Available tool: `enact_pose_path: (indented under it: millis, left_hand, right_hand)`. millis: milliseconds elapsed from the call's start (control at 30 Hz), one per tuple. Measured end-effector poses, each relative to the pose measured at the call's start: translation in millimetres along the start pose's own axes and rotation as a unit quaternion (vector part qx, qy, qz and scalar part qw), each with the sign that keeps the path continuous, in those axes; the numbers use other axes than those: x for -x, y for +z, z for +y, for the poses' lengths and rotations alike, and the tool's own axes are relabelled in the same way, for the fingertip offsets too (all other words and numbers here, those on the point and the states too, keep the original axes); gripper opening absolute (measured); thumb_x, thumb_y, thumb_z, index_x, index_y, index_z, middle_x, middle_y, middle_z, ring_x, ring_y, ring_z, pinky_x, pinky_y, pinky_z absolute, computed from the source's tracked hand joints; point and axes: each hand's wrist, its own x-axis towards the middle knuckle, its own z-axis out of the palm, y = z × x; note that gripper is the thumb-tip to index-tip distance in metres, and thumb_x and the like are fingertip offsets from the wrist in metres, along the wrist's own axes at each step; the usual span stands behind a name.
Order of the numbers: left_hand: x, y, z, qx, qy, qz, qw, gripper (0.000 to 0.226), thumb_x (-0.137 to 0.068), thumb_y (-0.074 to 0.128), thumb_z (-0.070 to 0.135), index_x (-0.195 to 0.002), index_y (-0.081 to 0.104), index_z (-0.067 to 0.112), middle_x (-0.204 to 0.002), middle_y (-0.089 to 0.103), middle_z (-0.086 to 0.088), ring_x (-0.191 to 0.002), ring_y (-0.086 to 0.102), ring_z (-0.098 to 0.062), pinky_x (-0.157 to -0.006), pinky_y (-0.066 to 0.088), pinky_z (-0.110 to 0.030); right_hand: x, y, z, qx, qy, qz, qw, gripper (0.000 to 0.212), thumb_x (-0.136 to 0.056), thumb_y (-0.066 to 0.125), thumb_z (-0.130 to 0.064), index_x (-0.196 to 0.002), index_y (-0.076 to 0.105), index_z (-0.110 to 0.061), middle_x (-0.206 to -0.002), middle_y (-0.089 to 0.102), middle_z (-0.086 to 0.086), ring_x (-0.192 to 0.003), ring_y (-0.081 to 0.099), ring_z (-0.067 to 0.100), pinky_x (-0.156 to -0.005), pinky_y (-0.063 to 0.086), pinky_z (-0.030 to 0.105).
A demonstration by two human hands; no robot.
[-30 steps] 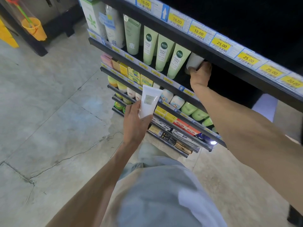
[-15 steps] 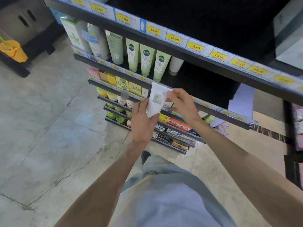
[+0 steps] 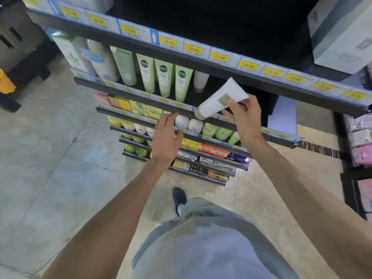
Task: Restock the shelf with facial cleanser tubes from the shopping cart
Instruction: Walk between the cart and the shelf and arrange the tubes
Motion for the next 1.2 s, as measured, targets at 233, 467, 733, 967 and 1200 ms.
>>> enact_pose_path:
  millis: [233,467,733,967,1200]
  left_hand:
    - [-25.1,-5.3,-14.5,-0.058,-0.015,-0.059,0.996,0.055,-0.098,0.064,0.017,-0.149,0.045,0.009,-0.144,0.045,-0.010,-0.137,0.040,-0.028,-0.115,0.039,-0.043]
    - [-42.6,-5.0,-22.7,-0.102,-0.014,-0.087,0.991,0.061,-0.097,0.063,0.014,-0.152,0.039,0.009,-0.151,0.038,-0.012,-0.141,0.035,-0.030,-0.115,0.040,-0.044]
    - [-70.6,-3.6,-20.1,-0.155,-0.017,-0.124,0.980,0.075,-0.095,0.068,0.019,-0.158,0.026,0.014,-0.160,0.022,-0.013,-0.149,0.022,-0.031,-0.114,0.042,-0.045]
    - [-77.7,-3.9,-20.1,-0.179,-0.029,-0.130,0.975,0.076,-0.095,0.069,0.020,-0.158,0.026,0.015,-0.160,0.016,-0.014,-0.151,0.018,-0.032,-0.114,0.041,-0.046]
    - [-78.8,-5.5,-21.8,-0.184,-0.032,-0.130,0.974,0.075,-0.093,0.069,0.017,-0.157,0.029,0.016,-0.159,0.016,-0.014,-0.149,0.019,-0.033,-0.110,0.045,-0.049]
  right_hand:
    - [-6.9,9.9,6.6,0.040,-0.043,-0.024,0.998,0.036,-0.101,0.060,-0.007,-0.133,0.043,-0.006,-0.125,0.060,0.000,-0.120,0.063,0.008,-0.094,0.059,0.036]
    - [-4.6,27.8,13.4,0.076,-0.135,-0.020,0.988,0.033,-0.102,0.058,-0.012,-0.126,0.038,-0.021,-0.125,0.052,-0.005,-0.121,0.056,0.010,-0.099,0.055,0.036]
    - [-40.5,44.8,22.8,0.146,-0.128,-0.042,0.980,0.030,-0.102,0.059,-0.013,-0.127,0.044,-0.021,-0.126,0.057,0.000,-0.120,0.056,0.003,-0.099,0.049,0.016]
    - [-65.6,65.5,25.9,0.197,-0.124,-0.022,0.972,0.034,-0.099,0.064,-0.021,-0.130,0.052,-0.013,-0.129,0.063,0.002,-0.117,0.059,0.006,-0.104,0.047,0.023]
    - [-69.1,72.0,49.9,0.228,-0.086,-0.029,0.969,0.058,-0.084,0.081,-0.017,-0.130,0.047,-0.014,-0.130,0.056,0.004,-0.116,0.059,0.008,-0.097,0.049,0.017]
